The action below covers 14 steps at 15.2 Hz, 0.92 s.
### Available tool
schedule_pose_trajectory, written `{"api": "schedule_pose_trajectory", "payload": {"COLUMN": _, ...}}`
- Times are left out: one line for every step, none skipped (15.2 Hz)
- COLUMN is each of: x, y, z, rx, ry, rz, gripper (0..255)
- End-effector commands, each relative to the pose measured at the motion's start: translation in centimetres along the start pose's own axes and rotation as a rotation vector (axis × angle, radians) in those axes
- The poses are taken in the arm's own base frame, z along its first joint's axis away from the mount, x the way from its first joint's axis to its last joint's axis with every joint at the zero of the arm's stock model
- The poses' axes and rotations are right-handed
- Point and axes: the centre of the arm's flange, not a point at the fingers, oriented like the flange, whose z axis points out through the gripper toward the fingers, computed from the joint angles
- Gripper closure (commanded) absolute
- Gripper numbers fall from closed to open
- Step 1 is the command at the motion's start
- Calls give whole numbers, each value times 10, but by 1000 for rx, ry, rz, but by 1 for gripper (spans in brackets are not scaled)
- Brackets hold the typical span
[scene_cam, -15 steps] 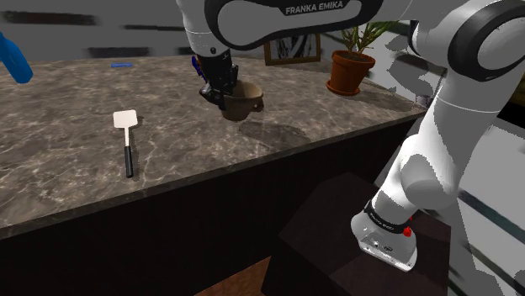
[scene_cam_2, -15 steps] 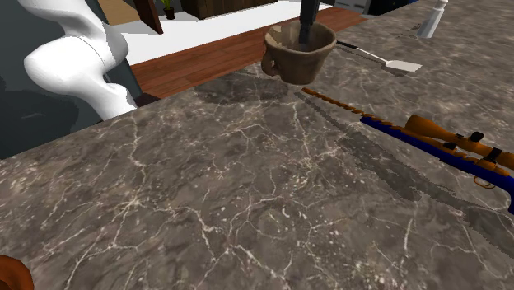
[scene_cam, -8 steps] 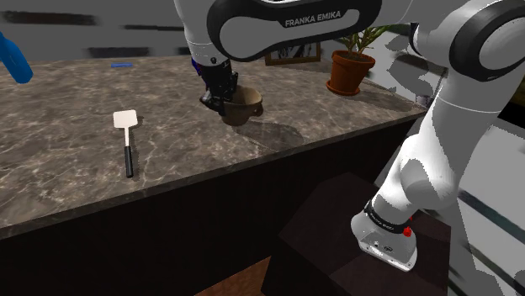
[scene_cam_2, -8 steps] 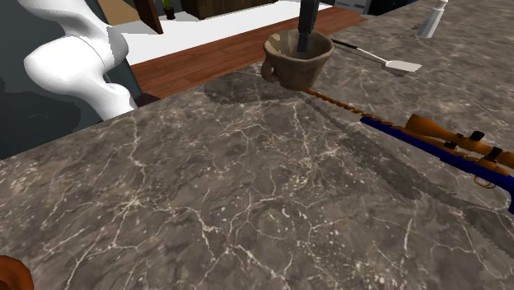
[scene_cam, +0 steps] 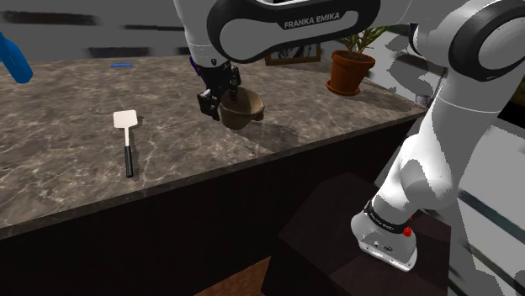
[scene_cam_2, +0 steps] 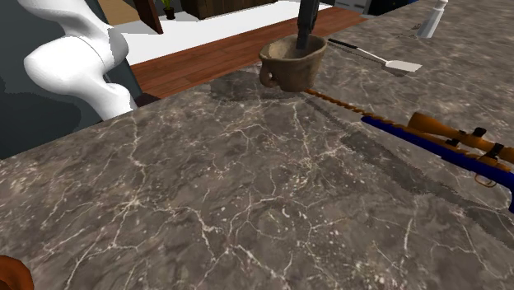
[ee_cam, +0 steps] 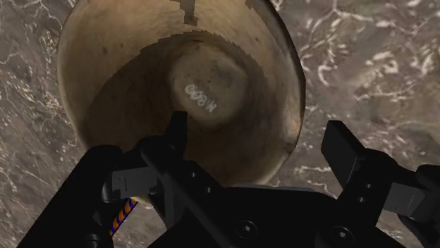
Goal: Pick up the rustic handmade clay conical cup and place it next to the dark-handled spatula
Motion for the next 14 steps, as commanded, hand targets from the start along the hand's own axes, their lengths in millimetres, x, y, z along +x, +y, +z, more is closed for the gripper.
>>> {"api": "schedule_pose_trajectory", "payload": {"x": 0, "y": 0, "z": 0, "rx": 0, "ry": 0, "rz": 0, "gripper": 0}}
{"api": "schedule_pose_trajectory", "payload": {"x": 0, "y": 0, "z": 0, "rx": 0, "ry": 0, "rz": 0, "gripper": 0}}
{"api": "schedule_pose_trajectory", "payload": {"x": 1, "y": 0, "z": -13, "rx": 0, "ry": 0, "rz": 0, "gripper": 0}}
{"api": "schedule_pose_trajectory", "payload": {"x": 1, "y": 0, "z": -26, "rx": 0, "ry": 0, "rz": 0, "gripper": 0}}
{"api": "schedule_pose_trajectory", "payload": {"x": 1, "y": 0, "z": -40, "rx": 0, "ry": 0, "rz": 0, "gripper": 0}}
{"api": "schedule_pose_trajectory", "payload": {"x": 1, "y": 0, "z": -50, "rx": 0, "ry": 0, "rz": 0, "gripper": 0}}
{"api": "schedule_pose_trajectory", "payload": {"x": 1, "y": 0, "z": -50, "rx": 0, "ry": 0, "rz": 0, "gripper": 0}}
{"api": "schedule_pose_trajectory", "payload": {"x": 0, "y": 0, "z": -50, "rx": 0, "ry": 0, "rz": 0, "gripper": 0}}
{"api": "schedule_pose_trajectory", "payload": {"x": 1, "y": 0, "z": -50, "rx": 0, "ry": 0, "rz": 0, "gripper": 0}}
{"api": "schedule_pose_trajectory", "payload": {"x": 1, "y": 0, "z": -50, "rx": 0, "ry": 0, "rz": 0, "gripper": 0}}
{"api": "schedule_pose_trajectory", "payload": {"x": 1, "y": 0, "z": -50, "rx": 0, "ry": 0, "rz": 0, "gripper": 0}}
{"api": "schedule_pose_trajectory", "payload": {"x": 1, "y": 0, "z": -50, "rx": 0, "ry": 0, "rz": 0, "gripper": 0}}
{"api": "schedule_pose_trajectory", "payload": {"x": 1, "y": 0, "z": -50, "rx": 0, "ry": 0, "rz": 0, "gripper": 0}}
{"api": "schedule_pose_trajectory", "payload": {"x": 1, "y": 0, "z": -50, "rx": 0, "ry": 0, "rz": 0, "gripper": 0}}
